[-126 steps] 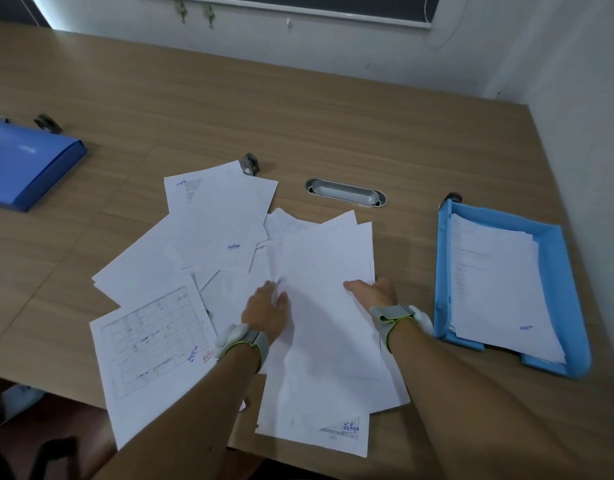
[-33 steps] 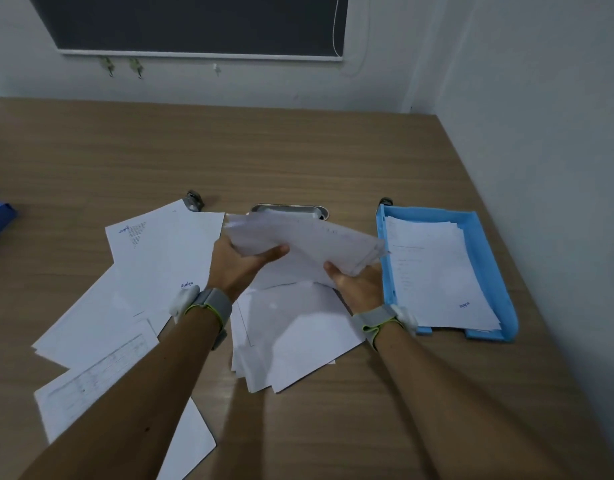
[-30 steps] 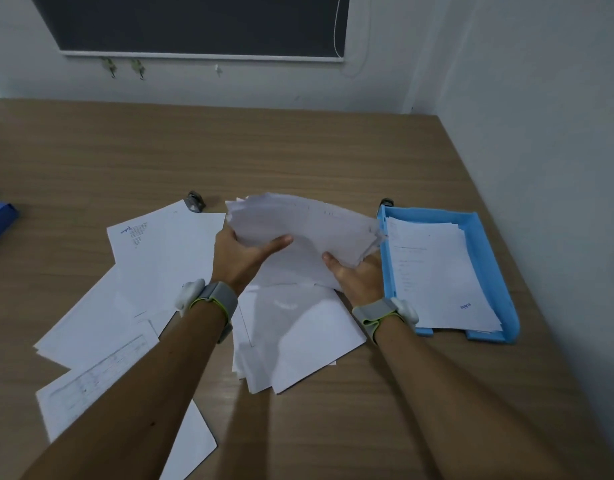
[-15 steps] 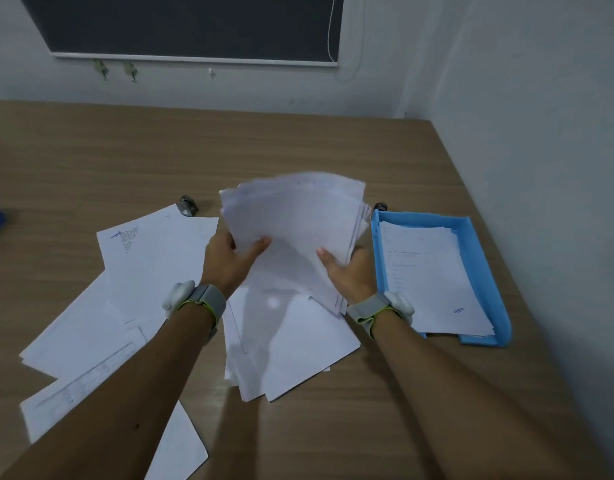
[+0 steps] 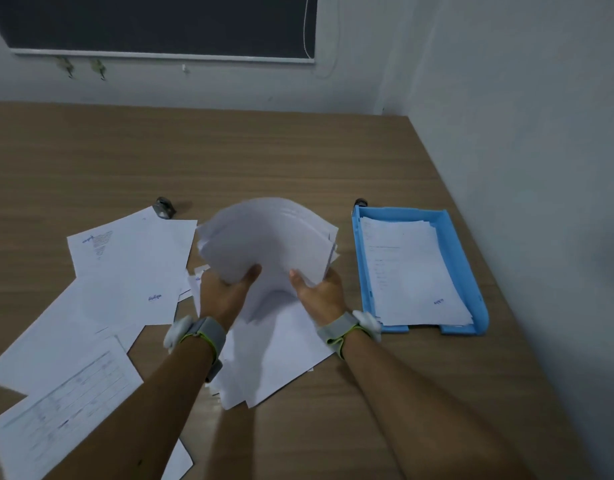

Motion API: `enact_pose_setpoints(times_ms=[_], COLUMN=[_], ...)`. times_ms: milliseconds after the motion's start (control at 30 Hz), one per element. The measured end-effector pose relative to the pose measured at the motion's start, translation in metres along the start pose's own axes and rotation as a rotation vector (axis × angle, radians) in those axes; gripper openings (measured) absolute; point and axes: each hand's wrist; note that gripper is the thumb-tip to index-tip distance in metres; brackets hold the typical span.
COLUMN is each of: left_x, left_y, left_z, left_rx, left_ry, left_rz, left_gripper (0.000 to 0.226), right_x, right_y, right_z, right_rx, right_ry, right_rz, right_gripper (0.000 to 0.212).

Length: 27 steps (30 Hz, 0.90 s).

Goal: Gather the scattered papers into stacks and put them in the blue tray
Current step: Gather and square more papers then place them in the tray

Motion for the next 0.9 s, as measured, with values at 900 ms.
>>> enact_pose_setpoints(times_ms=[900], left_x=[-0.003], left_y=[-0.008], left_z=[0.011], left_rx=[-0.019], left_ry=[0.002], left_rz=[0.026], left_gripper=[0.04], right_x=[0.007], right_y=[0.004], right_z=[0.007], right_rx=[-0.109], right_ry=[0.107], right_rz=[-0.007], right_gripper=[0.024])
Point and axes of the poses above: each hand's wrist, its own z-axis towards the middle knuckle, its own y-axis out of the back of the hand, x = y × z
